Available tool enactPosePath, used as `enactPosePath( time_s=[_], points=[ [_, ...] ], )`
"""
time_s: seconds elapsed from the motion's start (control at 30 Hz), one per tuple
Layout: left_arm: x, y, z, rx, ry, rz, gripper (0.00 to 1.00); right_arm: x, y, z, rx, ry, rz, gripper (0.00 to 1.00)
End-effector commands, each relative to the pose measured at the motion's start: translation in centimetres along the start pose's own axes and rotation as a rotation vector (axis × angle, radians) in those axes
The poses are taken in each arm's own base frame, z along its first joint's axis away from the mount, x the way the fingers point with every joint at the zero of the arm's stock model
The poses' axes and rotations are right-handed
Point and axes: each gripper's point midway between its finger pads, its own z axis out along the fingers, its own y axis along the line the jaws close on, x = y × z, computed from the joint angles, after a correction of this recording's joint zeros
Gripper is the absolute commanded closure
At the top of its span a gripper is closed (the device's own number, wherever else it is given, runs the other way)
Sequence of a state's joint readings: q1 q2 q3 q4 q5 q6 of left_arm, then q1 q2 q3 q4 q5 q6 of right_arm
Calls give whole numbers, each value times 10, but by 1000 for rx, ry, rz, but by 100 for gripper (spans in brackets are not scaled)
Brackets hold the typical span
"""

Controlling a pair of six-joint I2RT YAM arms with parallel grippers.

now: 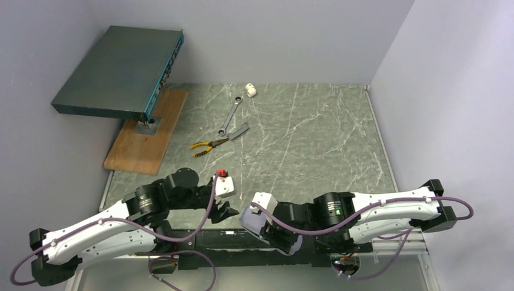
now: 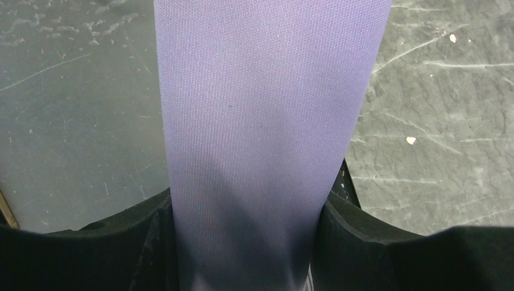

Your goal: Open the umbrella

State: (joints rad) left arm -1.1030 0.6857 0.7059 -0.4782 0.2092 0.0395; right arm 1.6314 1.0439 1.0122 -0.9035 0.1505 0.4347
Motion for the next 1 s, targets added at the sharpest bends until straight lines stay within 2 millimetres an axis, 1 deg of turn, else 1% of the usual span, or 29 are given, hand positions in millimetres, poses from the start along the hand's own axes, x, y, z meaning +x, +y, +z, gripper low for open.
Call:
enactPosePath(
  time_s=[0.0, 0.1, 0.2, 0.37, 0.47, 0.53, 0.63, 0.73, 0.87, 0.93, 0.97],
  points=[
    [-27, -22, -27, 111, -73, 67, 30, -16, 0, -20, -9, -93, 28, 100],
    [-29, -36, -30, 189, -99, 96, 28, -16, -1, -22, -6, -94, 23, 100],
    [-31, -47, -28, 261, -109, 104, 28, -20, -1, -22, -1, -92, 13, 100],
    [-29, -52, -18, 311, -95, 111, 28, -27, 0, -23, 5, -98, 2, 100],
    [-29, -51, -14, 309, -98, 112, 29, -29, 0, -25, 10, -104, -1, 100],
    [-28, -51, -12, 312, -92, 112, 32, -31, 0, -25, 7, -108, -3, 100],
    [-34, -53, -10, 322, -117, 116, 36, -30, 0, -24, 12, -107, -4, 100],
    [-37, -54, -10, 329, -133, 114, 38, -31, -2, -23, 22, -108, -3, 100],
    [-37, -58, -8, 354, -137, 102, 47, -37, -3, -25, 26, -142, 17, 100],
    [-33, -58, -5, 359, -124, 91, 53, -39, -2, -24, 26, -157, 27, 100],
    [-32, -58, -5, 357, -118, 85, 54, -40, -4, -24, 36, -160, 31, 100]
  ],
)
